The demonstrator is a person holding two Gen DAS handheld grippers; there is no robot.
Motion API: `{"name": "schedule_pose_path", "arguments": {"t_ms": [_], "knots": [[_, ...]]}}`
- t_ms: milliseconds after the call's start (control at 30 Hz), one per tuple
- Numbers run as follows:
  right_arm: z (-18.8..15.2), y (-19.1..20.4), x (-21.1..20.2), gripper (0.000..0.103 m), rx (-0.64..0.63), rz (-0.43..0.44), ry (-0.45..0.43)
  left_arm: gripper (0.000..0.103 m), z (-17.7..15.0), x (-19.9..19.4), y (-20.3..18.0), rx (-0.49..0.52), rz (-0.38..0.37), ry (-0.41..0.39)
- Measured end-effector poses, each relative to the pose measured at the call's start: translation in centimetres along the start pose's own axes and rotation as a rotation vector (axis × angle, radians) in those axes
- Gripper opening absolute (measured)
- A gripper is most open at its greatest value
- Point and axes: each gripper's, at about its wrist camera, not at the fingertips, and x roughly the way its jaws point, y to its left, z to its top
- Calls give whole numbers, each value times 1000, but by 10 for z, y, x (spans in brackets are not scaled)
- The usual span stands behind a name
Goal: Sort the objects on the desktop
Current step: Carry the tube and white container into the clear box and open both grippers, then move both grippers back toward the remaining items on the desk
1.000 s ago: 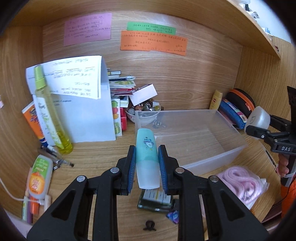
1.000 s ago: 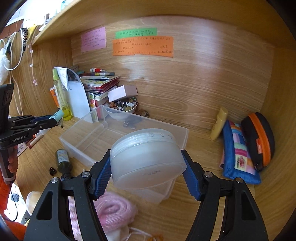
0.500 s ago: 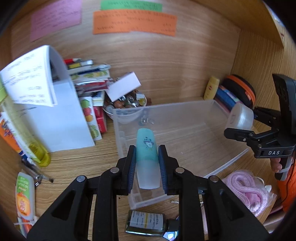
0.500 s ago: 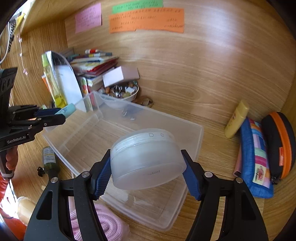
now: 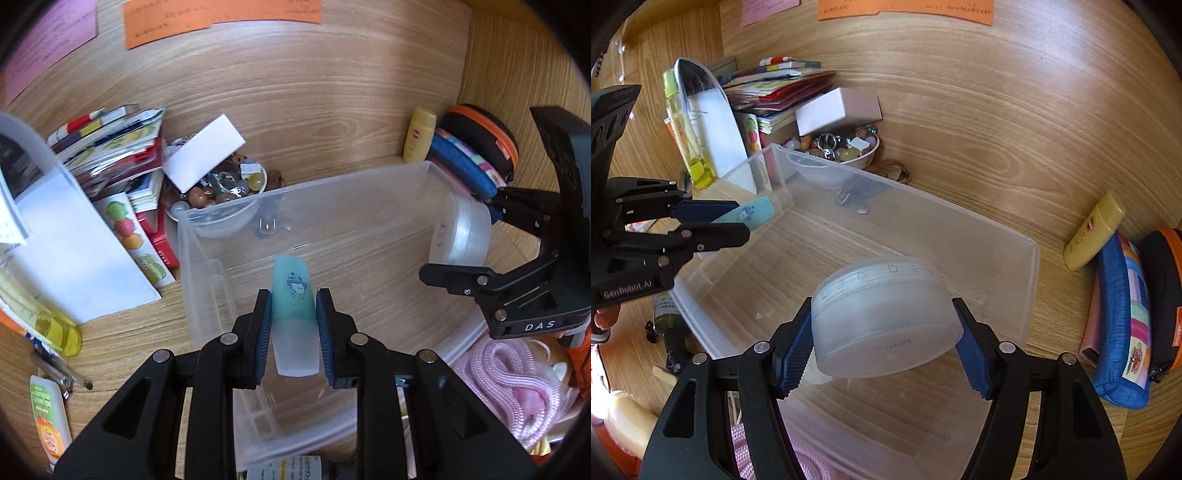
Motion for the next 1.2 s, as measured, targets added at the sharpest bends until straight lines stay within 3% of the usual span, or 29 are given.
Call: {"name": "schedule_pose_path", "arguments": {"t_ms": [633,800,1200], "knots": [[3,10,13,66,-25,33,46,26,1,10,-12,59,22,36],[3,12,11,70,-35,10,48,47,2,7,-9,35,25,29],[0,15,-14,76,-52,-50,0,69,0,-21,-12,30,44,-38]]}}
